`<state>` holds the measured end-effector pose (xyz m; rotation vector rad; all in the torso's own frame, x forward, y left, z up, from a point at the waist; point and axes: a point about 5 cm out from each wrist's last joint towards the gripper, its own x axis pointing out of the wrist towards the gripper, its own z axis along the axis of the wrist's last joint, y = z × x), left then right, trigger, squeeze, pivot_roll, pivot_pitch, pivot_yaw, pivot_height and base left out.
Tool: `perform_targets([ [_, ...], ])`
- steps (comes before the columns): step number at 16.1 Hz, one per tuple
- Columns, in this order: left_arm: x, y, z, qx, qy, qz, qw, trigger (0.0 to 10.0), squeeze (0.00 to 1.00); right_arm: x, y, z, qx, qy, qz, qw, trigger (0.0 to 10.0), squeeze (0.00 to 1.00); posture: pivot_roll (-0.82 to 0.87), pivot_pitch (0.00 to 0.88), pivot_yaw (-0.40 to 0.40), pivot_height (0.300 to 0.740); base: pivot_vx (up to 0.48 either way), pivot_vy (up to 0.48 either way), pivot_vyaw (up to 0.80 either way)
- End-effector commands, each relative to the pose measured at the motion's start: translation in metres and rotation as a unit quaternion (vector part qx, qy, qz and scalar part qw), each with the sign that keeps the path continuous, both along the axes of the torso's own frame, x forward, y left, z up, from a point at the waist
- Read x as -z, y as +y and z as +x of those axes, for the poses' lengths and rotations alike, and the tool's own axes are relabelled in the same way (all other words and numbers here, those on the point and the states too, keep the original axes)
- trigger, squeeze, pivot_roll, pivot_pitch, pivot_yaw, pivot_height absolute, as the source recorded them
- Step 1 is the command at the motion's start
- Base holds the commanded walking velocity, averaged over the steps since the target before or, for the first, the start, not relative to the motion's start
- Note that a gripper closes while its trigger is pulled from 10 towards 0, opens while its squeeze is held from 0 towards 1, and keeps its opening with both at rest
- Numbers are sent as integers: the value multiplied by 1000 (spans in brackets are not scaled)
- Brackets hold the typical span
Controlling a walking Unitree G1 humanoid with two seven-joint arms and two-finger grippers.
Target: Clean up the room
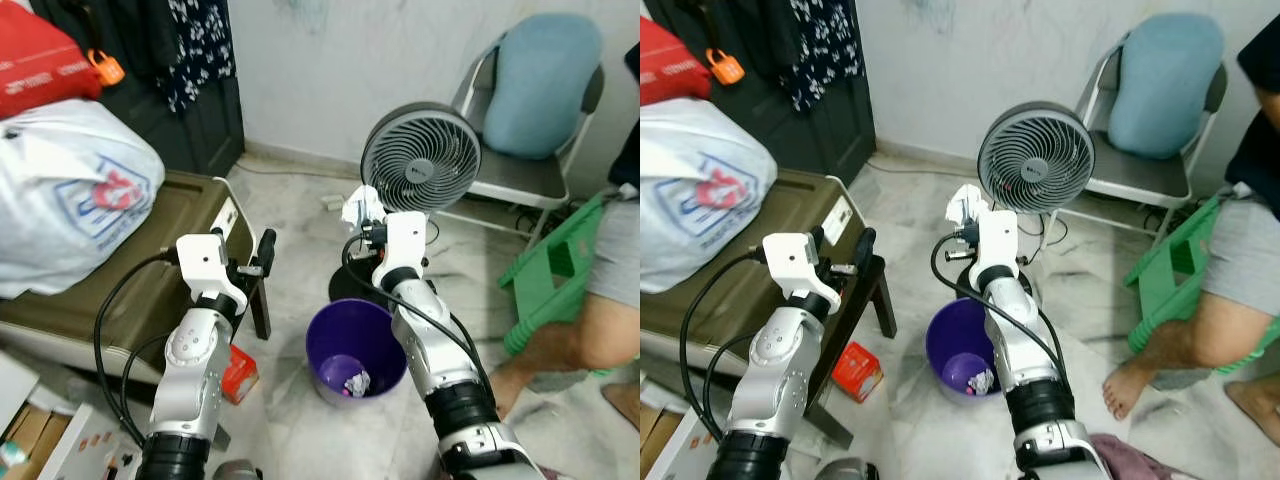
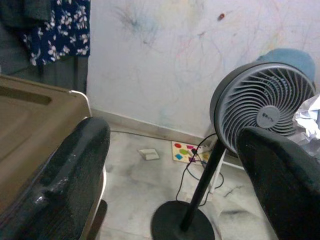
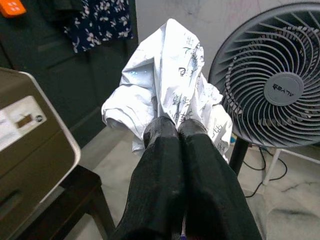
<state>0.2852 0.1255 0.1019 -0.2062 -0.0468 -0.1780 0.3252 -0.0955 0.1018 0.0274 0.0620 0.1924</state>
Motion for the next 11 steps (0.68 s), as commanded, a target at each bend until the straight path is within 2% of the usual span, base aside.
perform_targets([
  [1,-3,-2,1,3,-4,1,1000,10000,0,-3,0,2,-1,-5,-2,1000,10000,0,69,0,-24,740,375,0,0],
  [6,-3,-1,1,2,-3,3,1000,10000,0,-3,0,2,-2,-5,0,1000,10000,0,69,0,-24,740,368,0,0],
  [11,-1,0,0,-8,-2,10,1000,10000,0,3,-1,1,5,8,-9,1000,10000,0,75,0,-26,740,0,0,0],
])
